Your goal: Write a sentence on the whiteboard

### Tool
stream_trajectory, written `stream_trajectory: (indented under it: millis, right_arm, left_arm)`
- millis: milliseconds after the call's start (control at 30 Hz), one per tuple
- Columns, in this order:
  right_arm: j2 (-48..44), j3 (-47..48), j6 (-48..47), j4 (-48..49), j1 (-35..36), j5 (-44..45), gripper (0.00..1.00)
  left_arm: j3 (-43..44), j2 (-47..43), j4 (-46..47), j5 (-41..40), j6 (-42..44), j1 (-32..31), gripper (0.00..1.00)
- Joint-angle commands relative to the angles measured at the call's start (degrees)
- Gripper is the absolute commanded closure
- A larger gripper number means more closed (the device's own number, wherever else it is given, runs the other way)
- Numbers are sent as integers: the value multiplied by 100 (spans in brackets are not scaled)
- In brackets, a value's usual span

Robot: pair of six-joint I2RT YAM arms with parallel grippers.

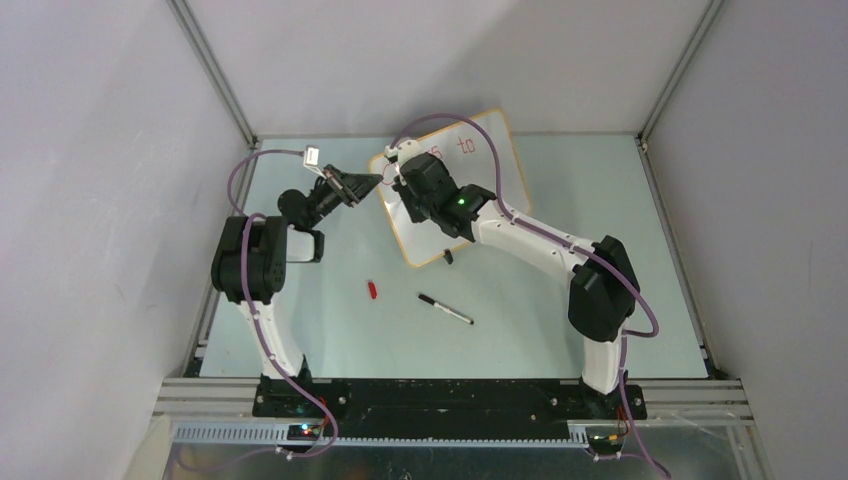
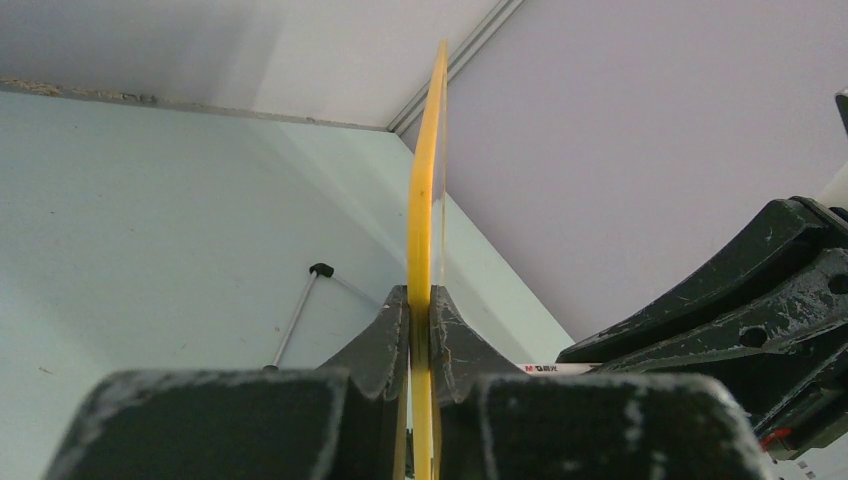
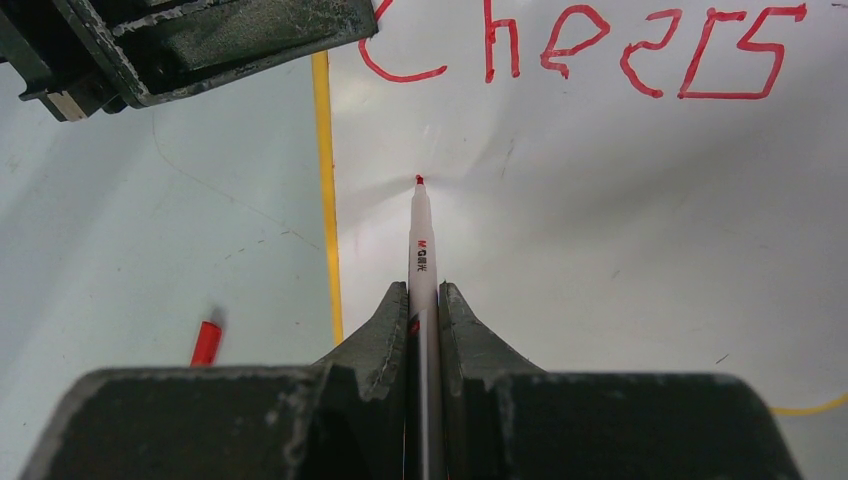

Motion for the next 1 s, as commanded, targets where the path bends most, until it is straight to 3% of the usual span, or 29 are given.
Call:
stream_trajectory:
  millis: [0, 433, 967]
  right_arm:
    - [-136, -29, 56, 47, -9, 37, 100]
    - [-360, -468, 83, 136, 20, 43, 100]
    - [-68, 95, -10, 57, -24, 46, 100]
  left_arm:
    - [81, 5, 395, 115, -38, 49, 100]
    - [64, -12, 397, 106, -29, 43, 100]
    - [57, -24, 406, 100, -20, 40, 100]
